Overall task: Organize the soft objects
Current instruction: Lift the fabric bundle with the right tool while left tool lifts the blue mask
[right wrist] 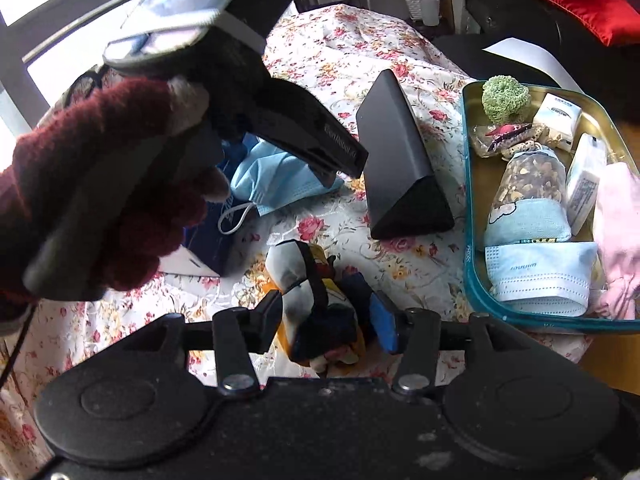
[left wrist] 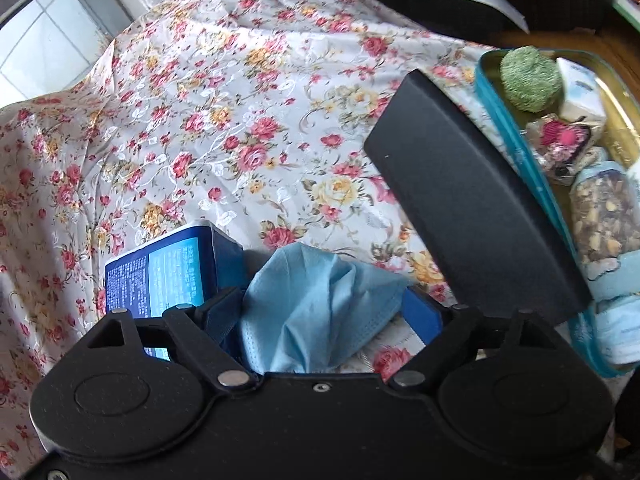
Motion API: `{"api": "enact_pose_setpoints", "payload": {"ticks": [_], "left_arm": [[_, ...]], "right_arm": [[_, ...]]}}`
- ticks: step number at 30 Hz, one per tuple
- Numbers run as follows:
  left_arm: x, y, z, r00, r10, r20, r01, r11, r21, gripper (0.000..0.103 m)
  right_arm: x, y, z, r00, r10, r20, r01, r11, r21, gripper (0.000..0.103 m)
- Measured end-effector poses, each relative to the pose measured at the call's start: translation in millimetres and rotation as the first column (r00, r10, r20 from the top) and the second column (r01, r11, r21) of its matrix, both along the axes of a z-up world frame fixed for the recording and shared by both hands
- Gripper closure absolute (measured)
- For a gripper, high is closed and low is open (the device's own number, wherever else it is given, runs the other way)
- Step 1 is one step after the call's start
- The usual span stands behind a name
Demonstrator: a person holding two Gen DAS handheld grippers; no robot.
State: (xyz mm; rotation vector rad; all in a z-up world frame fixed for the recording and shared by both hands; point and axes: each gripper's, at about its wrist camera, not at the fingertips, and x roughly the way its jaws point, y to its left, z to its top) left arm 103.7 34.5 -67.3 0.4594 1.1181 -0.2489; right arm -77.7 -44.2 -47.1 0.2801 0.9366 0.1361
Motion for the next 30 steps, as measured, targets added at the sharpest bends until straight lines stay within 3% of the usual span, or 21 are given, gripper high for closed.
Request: {"api": "enact_pose_setpoints", "payload": {"ticks": [3,6,9,15,19,28,29,30], "left_arm": [[4.7,2.3,-6.0,0.998,0.02,-0.063,-0.023,0.999,-0.039,0.02],[6.9,6.9,-6.3,0.987,0.02,-0.159,-0.043,0.989,-0.145,0.02],[7.3,10.2,-0.8,0.984,0.016,-0.179,-0.053,0.978,-0.204,0.02],[13.0,11.8,1.0,0.986,0.022,-0.165,-0.052,0.982,-0.184,0.02],[12.6,10.7,-5.8,0.983,0.014,-0.182,-0.047,0.983,-0.175,0.02],[13.4,3.4,-16.2,0.982,0.007,-0.189,-0.039,0.986,-0.164,0.02],[13.8,3.8,-16.0,0.982,0.006,-0.187,-0.038,0.985,-0.167,0.026],[13.9,4.3,-15.0,0.983,0.006,-0.183,-0.037,0.985,-0.168,0.039]], "right_arm": [[0.5,-1.8,-0.7,1.0,-0.005,-0.002,0.005,1.0,0.005,0.053],[1.3,-3.2,-1.2,1.0,-0.007,-0.001,0.007,1.0,0.011,0.051],[1.2,-4.2,-1.3,1.0,-0.009,0.004,0.009,1.0,0.012,0.05],[0.7,-4.0,-0.2,1.0,-0.015,0.02,0.015,1.0,0.008,0.037],[1.0,-3.2,0.9,0.999,-0.021,0.04,0.021,1.0,-0.005,0.023],[11.6,3.1,-10.5,1.0,-0.015,0.002,0.015,0.998,-0.056,0.014],[13.0,4.5,-11.9,1.0,-0.012,-0.003,0.012,0.998,-0.062,0.012],[13.8,6.2,-13.1,1.0,-0.011,-0.005,0.011,0.998,-0.069,0.011]]}}
